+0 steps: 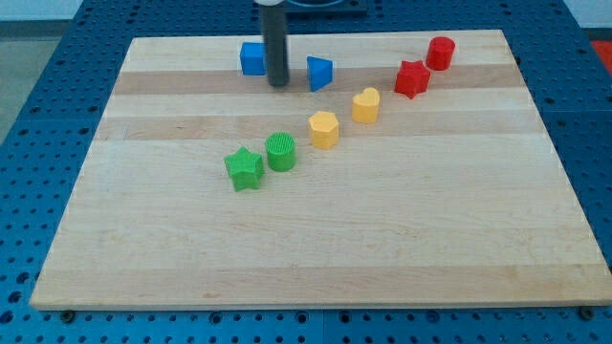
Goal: Move the blue cube towards the top center of the board
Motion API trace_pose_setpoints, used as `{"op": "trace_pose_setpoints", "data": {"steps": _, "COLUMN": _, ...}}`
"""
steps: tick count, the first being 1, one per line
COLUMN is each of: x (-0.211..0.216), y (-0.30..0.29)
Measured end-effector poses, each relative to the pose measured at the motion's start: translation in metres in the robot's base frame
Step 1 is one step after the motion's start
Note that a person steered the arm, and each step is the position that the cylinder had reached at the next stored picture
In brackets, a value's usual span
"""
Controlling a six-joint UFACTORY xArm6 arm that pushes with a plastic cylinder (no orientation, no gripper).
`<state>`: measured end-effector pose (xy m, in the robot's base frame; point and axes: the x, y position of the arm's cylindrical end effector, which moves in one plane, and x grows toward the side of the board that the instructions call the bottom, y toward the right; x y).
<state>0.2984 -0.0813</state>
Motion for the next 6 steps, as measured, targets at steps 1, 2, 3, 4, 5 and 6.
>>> {"op": "trace_pose_setpoints", "data": {"steps": 1, "x": -0.004, "y": -0.037}}
{"op": "trace_pose_setpoints", "data": {"steps": 2, "x": -0.036, "y": -0.053}}
{"op": "trace_pose_setpoints", "data": {"steps": 3, "x": -0.054, "y": -0.057}}
{"op": "trace_pose_setpoints", "data": {"steps": 4, "x": -0.055, "y": -0.054}}
{"op": "trace_pose_setpoints", "data": {"steps": 5, "x": -0.048, "y": -0.023}}
{"op": "trace_pose_setpoints", "data": {"steps": 6, "x": -0.052, "y": 0.002}}
